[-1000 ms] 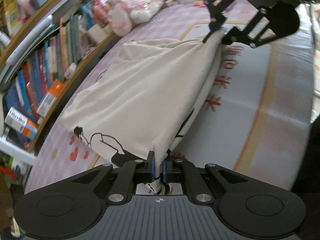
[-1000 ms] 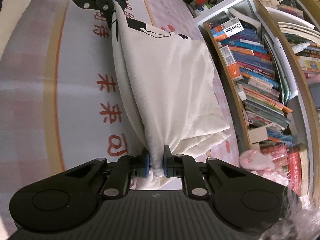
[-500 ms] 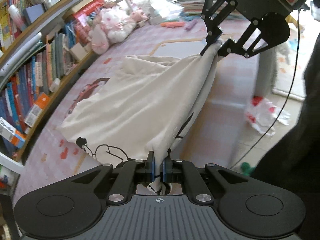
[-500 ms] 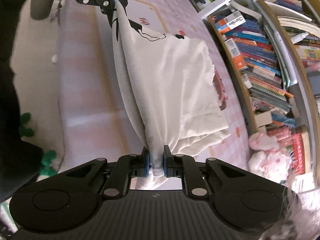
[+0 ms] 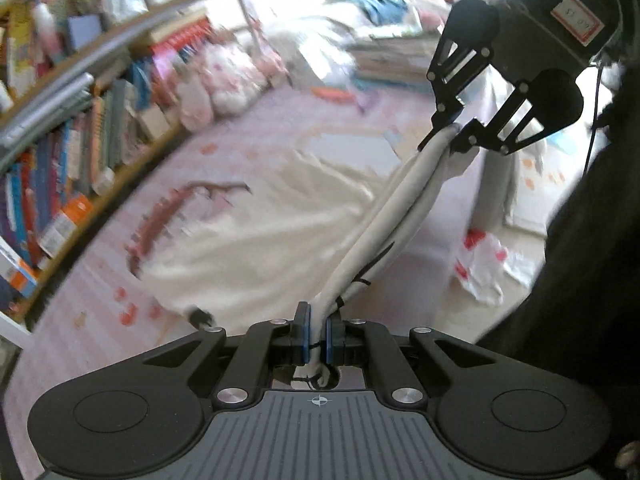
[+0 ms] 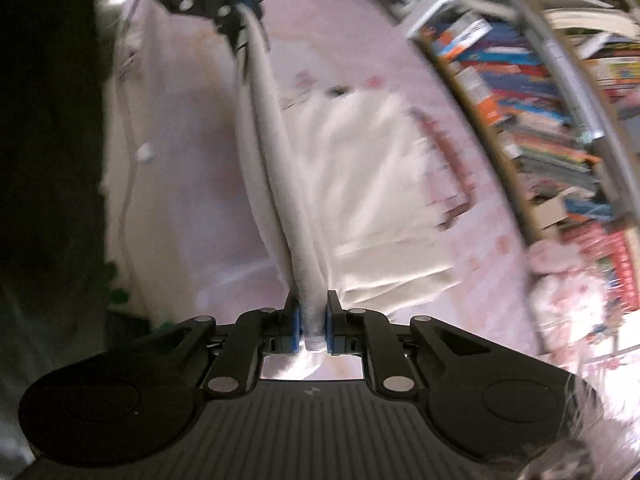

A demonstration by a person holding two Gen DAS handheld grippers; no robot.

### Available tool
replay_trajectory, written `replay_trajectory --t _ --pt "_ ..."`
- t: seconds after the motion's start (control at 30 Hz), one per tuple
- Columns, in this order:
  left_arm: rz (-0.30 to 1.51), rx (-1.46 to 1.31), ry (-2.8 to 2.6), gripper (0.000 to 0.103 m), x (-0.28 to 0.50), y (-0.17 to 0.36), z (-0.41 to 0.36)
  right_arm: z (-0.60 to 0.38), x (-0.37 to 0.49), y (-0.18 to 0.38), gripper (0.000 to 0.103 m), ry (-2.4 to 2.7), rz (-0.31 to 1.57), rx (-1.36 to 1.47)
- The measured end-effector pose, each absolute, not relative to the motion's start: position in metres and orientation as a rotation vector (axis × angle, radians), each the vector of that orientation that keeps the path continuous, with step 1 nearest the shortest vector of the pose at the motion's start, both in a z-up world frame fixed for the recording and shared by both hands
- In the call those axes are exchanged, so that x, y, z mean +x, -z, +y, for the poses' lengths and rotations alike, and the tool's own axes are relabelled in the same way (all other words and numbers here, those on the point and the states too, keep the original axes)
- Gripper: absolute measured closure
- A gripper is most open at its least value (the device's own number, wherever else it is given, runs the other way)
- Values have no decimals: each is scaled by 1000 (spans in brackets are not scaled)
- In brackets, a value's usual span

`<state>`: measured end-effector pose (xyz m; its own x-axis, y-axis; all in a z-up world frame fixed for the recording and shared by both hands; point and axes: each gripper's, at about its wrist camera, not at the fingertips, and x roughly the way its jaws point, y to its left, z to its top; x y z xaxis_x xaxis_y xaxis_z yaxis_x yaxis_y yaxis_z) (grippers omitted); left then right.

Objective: Fold clothes

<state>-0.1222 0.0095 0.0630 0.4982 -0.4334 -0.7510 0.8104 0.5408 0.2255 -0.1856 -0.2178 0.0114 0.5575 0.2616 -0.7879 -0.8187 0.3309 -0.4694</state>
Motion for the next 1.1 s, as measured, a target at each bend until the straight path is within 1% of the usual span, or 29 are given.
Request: replay_trajectory --t 0.17,0.33,0.43,0.7,0.73,0.8,0.9,0.93,0.97,1.0,1.1 --pt "670 532 764 97 -84 -96 16 -225 -142 -55 93 -770 573 -947" --pt "700 479 709 97 -38 -104 15 -228 -91 -74 93 -807 524 -905" --pt "777 451 684 97 -2 -92 12 -228 -51 -69 93 -845 545 -868" --pt "963 434 578 95 73 -34 2 -217 43 -13 93 -926 660 -801" --pt "982 436 561 89 79 -27 1 -216 53 -7 93 -935 680 -787" --pt "1018 444 520 83 91 -15 0 -215 68 7 93 -952 727 -763" --pt "1028 463 452 65 102 -3 0 -217 83 24 90 -955 776 -718" --pt "1023 471 424 57 104 -1 2 -219 89 30 89 -948 795 -693" --pt "1013 476 391 52 105 -1 6 -222 95 35 87 -939 813 -662" --pt "1008 469 364 51 105 -3 11 -225 100 39 85 -929 829 -629" --pt "999 373 292 50 105 -10 35 -244 117 50 82 -869 894 -469"
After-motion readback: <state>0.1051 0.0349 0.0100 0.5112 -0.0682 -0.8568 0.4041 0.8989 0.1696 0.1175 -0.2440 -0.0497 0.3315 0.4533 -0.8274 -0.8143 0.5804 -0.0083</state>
